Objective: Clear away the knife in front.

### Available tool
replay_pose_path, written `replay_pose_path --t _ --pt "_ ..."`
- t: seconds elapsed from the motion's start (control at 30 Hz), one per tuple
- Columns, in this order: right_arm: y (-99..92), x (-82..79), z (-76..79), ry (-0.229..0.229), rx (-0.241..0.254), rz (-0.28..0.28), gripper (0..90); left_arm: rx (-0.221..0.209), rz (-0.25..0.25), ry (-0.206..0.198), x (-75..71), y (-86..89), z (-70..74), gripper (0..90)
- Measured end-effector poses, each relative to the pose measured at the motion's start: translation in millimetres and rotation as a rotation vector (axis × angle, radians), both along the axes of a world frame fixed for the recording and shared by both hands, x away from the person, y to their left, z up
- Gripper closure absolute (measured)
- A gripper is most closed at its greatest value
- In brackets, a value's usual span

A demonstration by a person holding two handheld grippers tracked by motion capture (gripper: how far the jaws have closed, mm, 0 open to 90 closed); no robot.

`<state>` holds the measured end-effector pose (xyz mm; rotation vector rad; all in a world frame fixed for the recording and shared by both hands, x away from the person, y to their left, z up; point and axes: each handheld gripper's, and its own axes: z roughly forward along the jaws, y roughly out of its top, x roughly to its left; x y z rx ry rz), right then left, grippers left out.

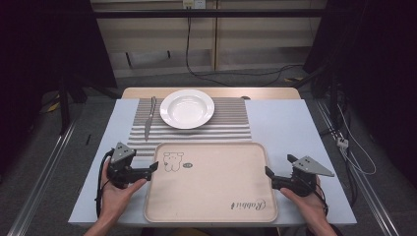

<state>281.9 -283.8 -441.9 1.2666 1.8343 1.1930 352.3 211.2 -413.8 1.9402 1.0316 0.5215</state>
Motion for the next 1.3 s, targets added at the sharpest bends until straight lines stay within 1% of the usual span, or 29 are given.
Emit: replay_pose_path --t 0.03,0.1,0.17,0.2,0.3,0.33,0.37,0.4,0.47,0.53,0.6,0.63,0.67,0.7,0.73,0.77,0.8,0.83,0.87,0.93,0.97,1.0,1.03,1.07,1.13,1.2,1.23,1.27,1.3 --pt "0.0 0.0 0.0 0.000 0.000 0.000 8.6 0.005 0.006 -0.005 3.2 -0.4 1.5 7.8" --pt "0.0 0.8 0.1 0.003 0.003 -0.006 8.6 0.003 0.009 0.009 10.2 -0.7 5.1 6.7" --pt "0.0 1.1 -0.1 0.004 0.002 -0.005 8.6 0.048 0.000 0.027 15.5 -3.7 9.3 6.0" --pt "0.1 1.3 -0.3 0.006 0.003 -0.003 8.6 0.049 0.001 0.029 17.2 -5.1 11.5 7.6" --pt "0.0 2.0 -0.8 0.011 0.005 0.002 8.6 0.039 -0.002 0.019 24.0 -8.5 16.2 8.1" --pt "-0.5 3.0 -1.3 0.015 0.005 0.003 8.6 0.036 -0.004 0.016 27.4 -9.4 17.4 7.9" --pt "-0.8 3.8 -1.8 0.016 0.005 0.004 8.6 0.044 0.002 0.010 35.3 -10.4 19.7 7.8" --pt "-1.3 4.7 -2.3 0.018 0.007 0.006 8.6 0.044 0.002 0.010 35.3 -10.4 19.7 7.9" --pt "-1.5 5.4 -2.7 0.020 0.009 0.006 8.6 0.048 0.014 0.002 43.2 -11.1 21.2 8.0" --pt "-2.0 6.7 -3.4 0.025 0.010 0.007 8.6 0.049 0.018 0.013 51.3 -10.7 21.6 8.0" --pt "-2.0 6.8 -3.6 0.026 0.010 0.008 8.6 0.043 0.011 0.018 58.8 -10.6 21.1 7.7" --pt "-1.9 6.8 -3.7 0.027 0.009 0.009 8.6 0.040 0.012 0.006 61.8 -10.2 20.7 7.9" --pt "-1.7 6.7 -3.7 0.029 0.009 0.011 8.6 0.053 0.024 -0.006 64.8 -9.6 20.1 8.9" --pt "-1.5 6.5 -3.8 0.029 0.008 0.013 8.6 0.050 0.038 -0.003 68.8 -9.1 19.2 9.4" --pt "-1.0 6.1 -3.8 0.026 0.003 0.016 8.6 0.043 0.045 0.012 73.4 -8.8 18.9 9.1" --pt "-0.6 6.1 -3.8 0.026 0.002 0.018 8.6 0.078 0.053 0.002 82.3 -10.3 20.0 9.1" --pt "-0.3 6.0 -3.8 0.026 -0.001 0.019 8.6 0.078 0.053 0.002 82.3 -10.3 20.0 9.4" --pt "-0.1 5.8 -3.8 0.025 -0.003 0.020 8.6 0.095 0.054 -0.003 87.0 -11.0 20.9 10.1" --pt "-0.1 5.8 -3.8 0.025 -0.003 0.020 8.6 0.093 0.061 0.000 92.5 -12.1 21.2 10.1" --pt "-0.2 6.0 -3.9 0.025 -0.002 0.018 8.5 0.088 0.055 0.036 104.6 -11.9 22.5 12.5" --pt "-0.5 6.3 -4.2 0.026 -0.003 0.017 8.5 0.096 0.064 0.046 110.4 -12.1 23.3 12.0" --pt "-0.6 6.5 -4.3 0.028 -0.003 0.016 8.5 0.103 0.074 0.039 115.3 -12.3 23.9 12.0" --pt "-0.7 6.8 -4.6 0.027 -0.001 0.018 8.5 0.096 0.088 0.035 120.2 -13.0 24.0 12.3" --pt "-0.4 7.1 -4.8 0.030 -0.001 0.020 8.5 0.113 0.082 0.046 125.8 -11.8 24.8 12.1" --pt "0.3 7.7 -5.3 0.035 -0.002 0.023 8.5 0.135 0.097 0.057 136.5 -10.8 25.3 11.8" --pt "0.8 7.8 -5.7 0.035 -0.006 0.029 8.5 0.135 0.111 0.058 145.7 -9.4 25.8 11.9" --pt "1.0 7.7 -5.7 0.036 -0.006 0.032 8.5 0.128 0.115 0.066 150.6 -8.9 25.5 11.3" --pt "1.0 7.7 -5.7 0.036 -0.006 0.032 8.5 0.129 0.106 0.085 155.8 -7.6 25.9 11.3" --pt "1.3 7.3 -5.7 0.037 -0.005 0.035 8.5 0.123 0.113 0.088 161.1 -7.1 25.1 10.5"
